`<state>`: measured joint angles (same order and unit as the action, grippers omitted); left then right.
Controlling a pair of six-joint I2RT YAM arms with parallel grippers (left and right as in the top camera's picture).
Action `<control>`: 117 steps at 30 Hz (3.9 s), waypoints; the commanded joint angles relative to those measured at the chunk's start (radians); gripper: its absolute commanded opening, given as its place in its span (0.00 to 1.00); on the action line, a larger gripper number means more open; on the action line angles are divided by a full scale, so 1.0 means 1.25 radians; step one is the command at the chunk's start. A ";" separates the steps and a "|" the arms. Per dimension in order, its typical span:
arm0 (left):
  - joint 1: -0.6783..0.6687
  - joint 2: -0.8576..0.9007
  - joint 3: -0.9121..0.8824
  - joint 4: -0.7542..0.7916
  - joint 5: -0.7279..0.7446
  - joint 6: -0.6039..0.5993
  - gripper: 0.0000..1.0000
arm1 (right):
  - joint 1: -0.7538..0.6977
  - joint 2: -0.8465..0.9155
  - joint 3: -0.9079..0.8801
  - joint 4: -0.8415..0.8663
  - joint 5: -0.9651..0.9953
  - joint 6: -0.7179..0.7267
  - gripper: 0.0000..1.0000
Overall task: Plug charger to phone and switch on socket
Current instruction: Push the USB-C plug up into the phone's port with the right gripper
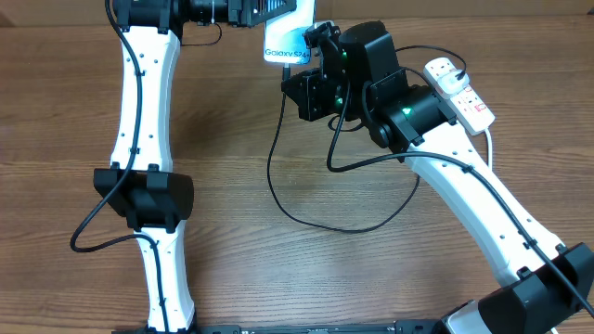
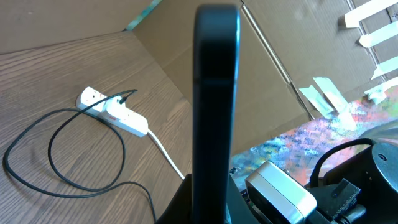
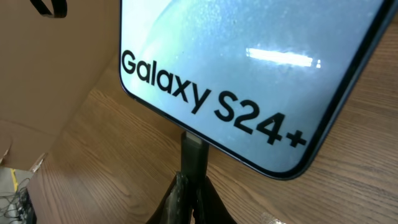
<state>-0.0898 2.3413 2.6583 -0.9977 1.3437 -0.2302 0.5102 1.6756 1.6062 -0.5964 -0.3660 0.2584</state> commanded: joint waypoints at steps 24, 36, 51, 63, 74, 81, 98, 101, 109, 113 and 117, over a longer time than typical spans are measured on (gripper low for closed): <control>0.004 -0.018 0.015 0.005 0.036 0.032 0.04 | -0.035 -0.006 0.015 0.004 -0.039 0.003 0.04; 0.004 -0.018 0.015 0.005 0.054 0.022 0.04 | -0.035 -0.006 0.015 0.040 -0.050 0.043 0.04; 0.003 -0.018 0.015 -0.006 0.058 0.020 0.04 | -0.035 -0.006 0.015 0.094 -0.049 0.045 0.04; 0.003 -0.018 0.015 -0.023 0.072 0.019 0.04 | -0.035 -0.006 0.015 0.117 -0.016 0.045 0.04; 0.005 -0.018 0.015 -0.019 0.044 0.016 0.05 | -0.035 -0.006 0.015 0.092 -0.032 0.046 0.31; 0.005 -0.018 0.015 -0.018 0.026 0.004 0.04 | -0.035 -0.005 0.014 0.037 -0.022 0.060 0.41; 0.005 -0.018 0.015 -0.019 0.029 -0.027 0.04 | -0.035 0.017 0.015 0.064 -0.127 0.087 0.25; 0.005 -0.018 0.015 -0.019 0.029 -0.038 0.04 | -0.035 0.017 0.015 0.065 -0.128 0.087 0.25; 0.005 -0.018 0.015 -0.022 0.030 -0.038 0.04 | -0.035 0.017 0.015 0.079 -0.128 0.087 0.15; 0.005 -0.018 0.015 -0.025 0.030 -0.038 0.04 | -0.035 0.017 0.015 0.087 -0.128 0.087 0.12; 0.005 -0.018 0.015 -0.025 0.030 -0.037 0.04 | -0.037 0.017 0.015 0.093 -0.127 0.087 0.05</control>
<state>-0.0723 2.3413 2.6587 -1.0298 1.3472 -0.2630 0.4709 1.6917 1.6035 -0.4953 -0.5194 0.3653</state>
